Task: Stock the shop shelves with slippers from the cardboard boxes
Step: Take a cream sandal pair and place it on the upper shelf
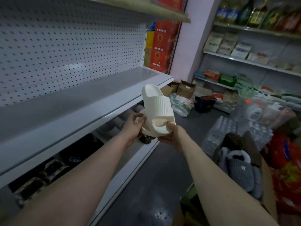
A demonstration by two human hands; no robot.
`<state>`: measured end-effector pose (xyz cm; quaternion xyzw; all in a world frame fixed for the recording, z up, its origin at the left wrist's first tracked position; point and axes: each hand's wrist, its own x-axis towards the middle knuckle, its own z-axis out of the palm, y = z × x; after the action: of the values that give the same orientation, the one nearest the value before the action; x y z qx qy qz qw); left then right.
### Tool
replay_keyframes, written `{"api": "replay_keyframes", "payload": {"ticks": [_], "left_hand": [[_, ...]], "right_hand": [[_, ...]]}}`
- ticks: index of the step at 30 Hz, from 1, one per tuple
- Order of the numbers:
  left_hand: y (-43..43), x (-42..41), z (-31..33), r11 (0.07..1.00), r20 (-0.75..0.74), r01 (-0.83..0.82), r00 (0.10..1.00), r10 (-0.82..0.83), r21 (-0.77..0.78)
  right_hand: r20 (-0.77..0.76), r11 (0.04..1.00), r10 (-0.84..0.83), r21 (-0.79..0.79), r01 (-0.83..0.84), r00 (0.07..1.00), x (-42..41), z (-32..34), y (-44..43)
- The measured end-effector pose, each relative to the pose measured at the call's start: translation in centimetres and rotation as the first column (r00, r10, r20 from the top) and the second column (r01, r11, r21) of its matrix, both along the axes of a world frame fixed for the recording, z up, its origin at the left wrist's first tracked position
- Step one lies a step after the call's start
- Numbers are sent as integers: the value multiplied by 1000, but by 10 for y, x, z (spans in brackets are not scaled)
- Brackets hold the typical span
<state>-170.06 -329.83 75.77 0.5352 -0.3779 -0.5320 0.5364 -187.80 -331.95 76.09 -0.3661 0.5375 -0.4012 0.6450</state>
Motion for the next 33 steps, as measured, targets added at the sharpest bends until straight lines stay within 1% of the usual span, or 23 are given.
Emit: {"api": "replay_keyframes", "payload": {"ticks": [4, 8, 10, 13, 15, 18, 20, 24, 29, 33], "left_hand": [[-32, 18, -2, 999, 43, -33, 999, 32, 25], [-62, 22, -2, 994, 59, -107, 993, 107, 5], [-80, 23, -4, 989, 69, -147, 987, 146, 17], [-108, 24, -2, 973, 92, -229, 970, 226, 26], [-129, 24, 0, 966, 81, -258, 963, 258, -12], [-169, 26, 4, 953, 132, -300, 943, 304, -52], [-203, 25, 8, 935, 121, -347, 928, 354, -69], [-283, 16, 3, 920, 32, -393, 919, 392, 9], [-360, -13, 7, 875, 51, -483, 874, 483, -17], [-414, -25, 1, 865, 66, -502, 863, 500, 12]], "right_hand": [[43, 999, -39, -23, 40, 998, 19, 6, -25], [67, 982, -181, -35, 183, 981, 19, 17, -58], [85, 969, -244, -11, 246, 966, 12, 22, -79], [38, 963, -269, -13, 269, 962, 1, 25, -114], [8, 965, -258, -51, 258, 966, -6, 24, -142], [27, 970, -225, -83, 227, 974, -16, 20, -189], [21, 978, -183, -101, 184, 983, -22, 18, -225], [-45, 991, -89, -103, 84, 995, -42, 26, -306], [-97, 997, -36, -70, 30, 995, -63, 37, -397], [-122, 998, -24, -58, 17, 992, -68, 36, -456]]}}
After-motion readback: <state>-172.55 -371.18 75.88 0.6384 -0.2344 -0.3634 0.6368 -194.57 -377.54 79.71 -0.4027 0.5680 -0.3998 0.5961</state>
